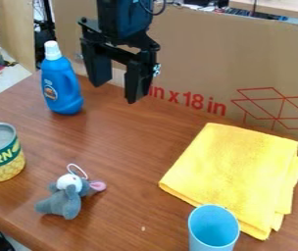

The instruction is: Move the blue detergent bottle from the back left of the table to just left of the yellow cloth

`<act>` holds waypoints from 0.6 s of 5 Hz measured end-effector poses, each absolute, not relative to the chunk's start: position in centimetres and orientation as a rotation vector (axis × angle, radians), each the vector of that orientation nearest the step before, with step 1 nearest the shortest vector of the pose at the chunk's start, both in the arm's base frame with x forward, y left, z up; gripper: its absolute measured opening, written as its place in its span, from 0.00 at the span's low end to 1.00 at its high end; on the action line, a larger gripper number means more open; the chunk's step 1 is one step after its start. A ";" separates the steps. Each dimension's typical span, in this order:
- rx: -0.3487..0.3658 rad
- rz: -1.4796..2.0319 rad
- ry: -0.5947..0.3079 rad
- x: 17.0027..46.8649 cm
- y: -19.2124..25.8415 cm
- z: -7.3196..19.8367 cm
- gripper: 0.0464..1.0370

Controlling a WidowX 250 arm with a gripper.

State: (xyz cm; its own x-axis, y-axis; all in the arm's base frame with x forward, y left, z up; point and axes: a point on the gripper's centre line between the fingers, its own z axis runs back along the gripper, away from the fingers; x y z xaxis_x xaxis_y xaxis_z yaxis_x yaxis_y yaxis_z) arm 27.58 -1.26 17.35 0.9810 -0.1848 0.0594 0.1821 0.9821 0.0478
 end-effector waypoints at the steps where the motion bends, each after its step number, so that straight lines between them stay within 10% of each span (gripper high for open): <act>1: 0.040 -0.188 -0.039 27.5 -1.3 16.7 0.96; 3: 0.057 -0.169 -0.082 28.1 3.4 19.8 0.96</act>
State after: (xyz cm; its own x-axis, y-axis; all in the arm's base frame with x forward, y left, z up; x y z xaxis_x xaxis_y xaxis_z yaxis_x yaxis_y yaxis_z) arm 28.10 3.38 19.83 0.9825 -0.1701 0.0765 0.1655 0.9842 0.0634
